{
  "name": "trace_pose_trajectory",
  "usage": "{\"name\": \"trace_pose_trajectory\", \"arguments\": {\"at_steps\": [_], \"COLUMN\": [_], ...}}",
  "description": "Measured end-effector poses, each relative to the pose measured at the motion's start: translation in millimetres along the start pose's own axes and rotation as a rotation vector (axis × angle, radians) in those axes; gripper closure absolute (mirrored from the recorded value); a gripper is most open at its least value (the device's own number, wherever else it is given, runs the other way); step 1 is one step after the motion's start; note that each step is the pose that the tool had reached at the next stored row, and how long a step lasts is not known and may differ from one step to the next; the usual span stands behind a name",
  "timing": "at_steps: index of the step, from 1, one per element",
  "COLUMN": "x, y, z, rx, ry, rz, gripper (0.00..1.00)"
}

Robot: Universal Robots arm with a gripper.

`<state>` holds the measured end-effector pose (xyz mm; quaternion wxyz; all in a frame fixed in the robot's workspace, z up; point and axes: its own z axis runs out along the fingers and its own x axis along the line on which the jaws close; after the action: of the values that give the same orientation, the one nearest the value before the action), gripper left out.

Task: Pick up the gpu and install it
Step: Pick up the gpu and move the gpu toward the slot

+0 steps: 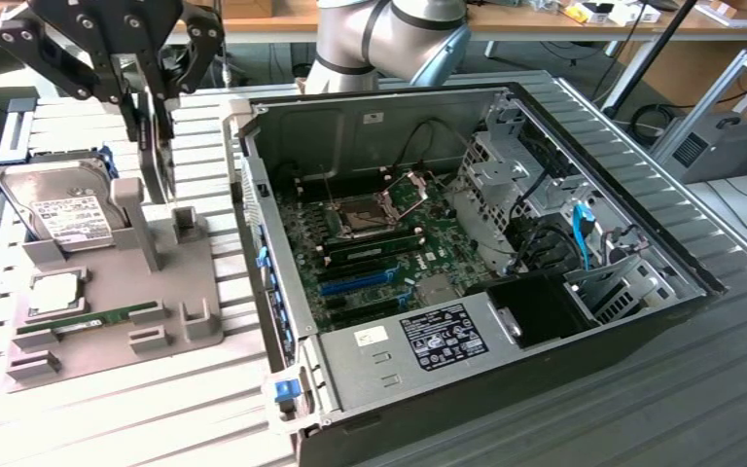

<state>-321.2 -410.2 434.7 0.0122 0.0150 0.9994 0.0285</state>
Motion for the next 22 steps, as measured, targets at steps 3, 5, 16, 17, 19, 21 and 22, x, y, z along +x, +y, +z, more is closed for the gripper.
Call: {"name": "trace_pose_trajectory", "arguments": {"at_steps": [3,5,16,17,19,21,22], "x": [0.0,-0.1,-22.9,-26.5,-33.6,-39.9,-43.4], "y": [0.1,0.1,0.8,0.9,1.1,1.2,1.3], "z": [-1.3,-1.3,-0.8,-0.7,-0.5,-0.3,-0.2], "rx": [0.0000,0.0000,0.0001,0.0001,0.0001,0.0000,0.0001], "ry": [0.0000,0.0000,0.0001,0.0001,0.0001,0.0001,0.0001], "rz": [0.000,0.000,0.000,0.000,0.000,0.000,0.000], "gripper": [0.73,0.73,0.73,0.73,0.73,0.73,0.73]}}
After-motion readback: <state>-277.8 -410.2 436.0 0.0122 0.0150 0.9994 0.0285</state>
